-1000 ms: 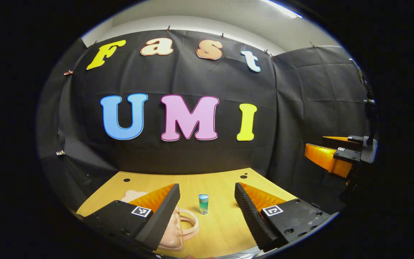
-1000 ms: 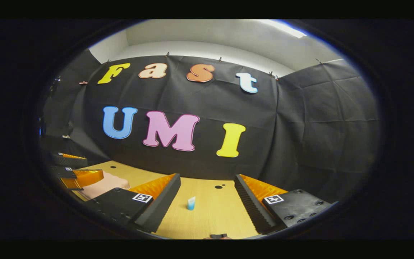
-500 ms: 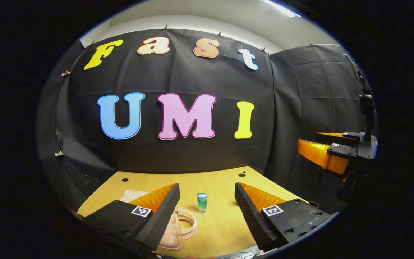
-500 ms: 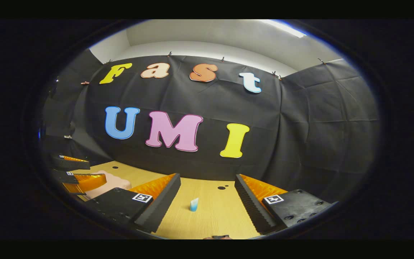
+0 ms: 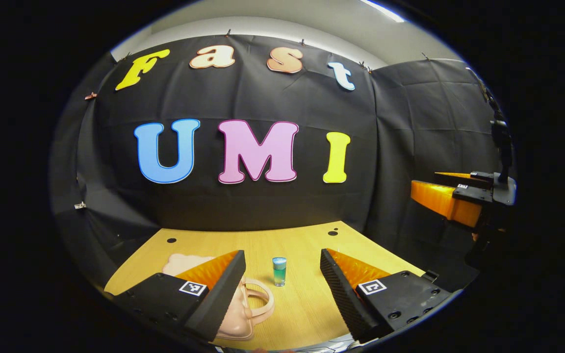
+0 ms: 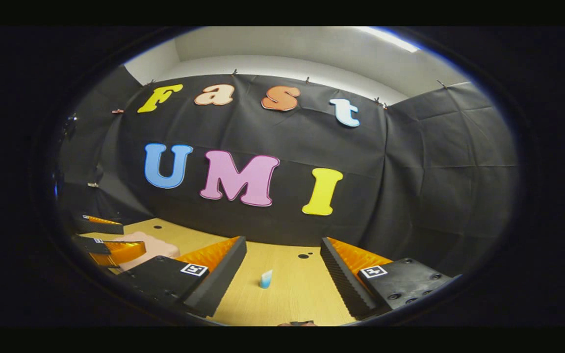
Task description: First open the suitcase, pack the skin care products into it, and then close the suitcase.
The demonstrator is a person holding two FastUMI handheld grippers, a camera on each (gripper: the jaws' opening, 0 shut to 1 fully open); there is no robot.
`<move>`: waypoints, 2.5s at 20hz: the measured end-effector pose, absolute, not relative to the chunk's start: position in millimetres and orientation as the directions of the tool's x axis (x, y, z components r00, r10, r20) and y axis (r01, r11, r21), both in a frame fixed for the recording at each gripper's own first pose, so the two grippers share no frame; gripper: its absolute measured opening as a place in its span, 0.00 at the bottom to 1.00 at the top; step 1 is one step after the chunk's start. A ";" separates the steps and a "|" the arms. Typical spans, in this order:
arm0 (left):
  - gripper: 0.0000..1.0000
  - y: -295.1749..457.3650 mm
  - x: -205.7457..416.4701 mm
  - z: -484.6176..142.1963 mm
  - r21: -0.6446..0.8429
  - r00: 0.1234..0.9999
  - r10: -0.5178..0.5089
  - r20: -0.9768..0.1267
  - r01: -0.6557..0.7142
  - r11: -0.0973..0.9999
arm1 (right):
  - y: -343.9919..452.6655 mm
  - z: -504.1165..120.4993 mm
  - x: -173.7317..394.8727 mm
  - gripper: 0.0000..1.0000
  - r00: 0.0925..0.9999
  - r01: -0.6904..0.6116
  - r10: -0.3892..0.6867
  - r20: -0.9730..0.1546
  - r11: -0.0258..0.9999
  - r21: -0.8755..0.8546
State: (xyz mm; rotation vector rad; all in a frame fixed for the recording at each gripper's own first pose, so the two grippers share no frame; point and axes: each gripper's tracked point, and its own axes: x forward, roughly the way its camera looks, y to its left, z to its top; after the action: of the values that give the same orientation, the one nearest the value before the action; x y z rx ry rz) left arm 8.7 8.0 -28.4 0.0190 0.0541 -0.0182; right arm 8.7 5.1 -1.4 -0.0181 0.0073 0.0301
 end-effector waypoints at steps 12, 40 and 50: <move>0.96 8.1 56.2 -110.0 -0.041 0.963 -0.029 -0.267 0.018 0.999 | -4.8 -11.1 25.3 0.94 0.997 -0.075 0.075 -0.002 0.993 -0.096; 0.16 36.4 157.5 -269.6 -0.080 0.681 0.055 -0.730 -0.165 0.983 | -75.8 -155.8 137.9 0.92 0.939 -0.185 0.204 -0.277 0.978 0.094; 0.12 78.1 128.4 -131.1 -0.034 0.764 0.072 -0.641 -0.122 0.992 | -40.6 -154.2 142.3 0.96 0.931 -0.208 0.244 -0.273 0.966 0.153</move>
State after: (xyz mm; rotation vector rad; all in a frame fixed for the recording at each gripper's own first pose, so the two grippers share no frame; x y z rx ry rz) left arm 128.4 78.1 -131.1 -0.0755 0.6936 0.1057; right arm 142.3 -40.6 -154.2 0.1228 0.2945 0.2317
